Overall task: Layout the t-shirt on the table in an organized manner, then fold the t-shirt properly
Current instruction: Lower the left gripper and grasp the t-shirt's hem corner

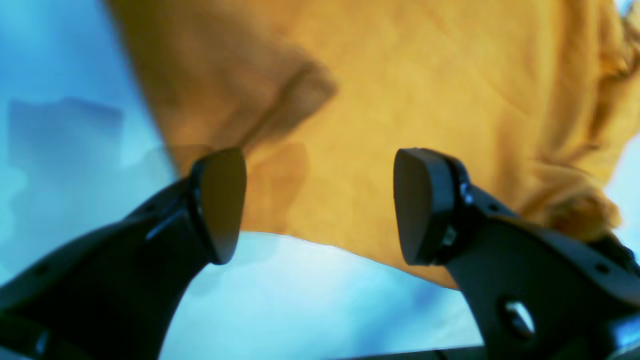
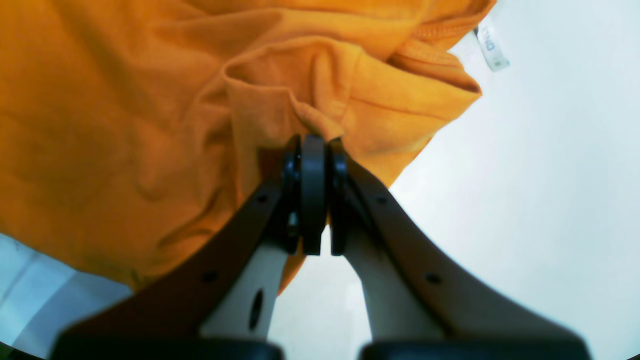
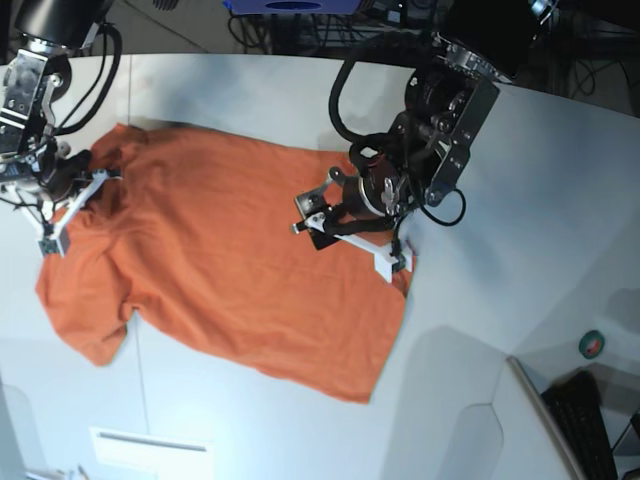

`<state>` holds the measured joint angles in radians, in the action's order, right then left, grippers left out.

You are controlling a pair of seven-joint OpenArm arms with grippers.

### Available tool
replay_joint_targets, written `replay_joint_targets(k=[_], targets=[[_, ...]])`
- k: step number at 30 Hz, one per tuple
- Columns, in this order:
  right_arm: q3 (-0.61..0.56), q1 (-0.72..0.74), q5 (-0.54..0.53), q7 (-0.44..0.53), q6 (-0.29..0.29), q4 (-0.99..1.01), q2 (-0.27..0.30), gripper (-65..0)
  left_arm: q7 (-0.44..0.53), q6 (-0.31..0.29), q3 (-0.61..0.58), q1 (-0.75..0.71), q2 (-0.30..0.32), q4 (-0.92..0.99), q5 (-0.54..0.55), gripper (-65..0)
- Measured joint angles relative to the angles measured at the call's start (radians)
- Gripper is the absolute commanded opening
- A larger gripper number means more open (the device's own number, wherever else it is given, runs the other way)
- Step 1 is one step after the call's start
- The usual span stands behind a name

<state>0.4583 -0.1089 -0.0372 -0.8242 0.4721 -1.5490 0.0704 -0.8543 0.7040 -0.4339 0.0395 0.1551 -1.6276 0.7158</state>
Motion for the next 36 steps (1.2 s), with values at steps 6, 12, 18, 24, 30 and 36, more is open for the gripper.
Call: replay_joint_targets(k=[6, 12, 18, 24, 30, 36], targets=[[0.001, 0.001, 0.000, 0.000, 0.000, 0.000, -0.002, -65.0, -0.190, 0.000, -0.136, 0.142, 0.035, -0.011, -0.007, -21.4], [0.001, 0.000, 0.000, 0.000, 0.000, 0.001, -0.002, -65.0, -0.307, -0.004, -0.317, 0.243, 0.060, -0.005, 0.002, -21.4], [0.002, 0.000, 0.000, 0.000, 0.000, 0.001, -0.002, -65.0, -0.350, -0.003, -0.311, 0.259, 0.147, -0.002, -0.007, -21.4], [0.003, 0.000, 0.000, 0.000, 0.000, 0.001, -0.002, -65.0, -0.354, -0.004, -0.241, 0.250, 0.186, -0.005, -0.005, -21.4], [0.003, 0.003, 0.000, 0.000, 0.000, 0.001, -0.002, -65.0, -0.348, -0.004, -0.229, 0.258, 0.184, -0.001, -0.003, -21.2], [0.000, 0.006, 0.000, 0.000, 0.000, 0.001, -0.002, -65.0, -0.350, -0.004, -0.273, 0.299, 0.186, 0.044, -0.003, -20.9]])
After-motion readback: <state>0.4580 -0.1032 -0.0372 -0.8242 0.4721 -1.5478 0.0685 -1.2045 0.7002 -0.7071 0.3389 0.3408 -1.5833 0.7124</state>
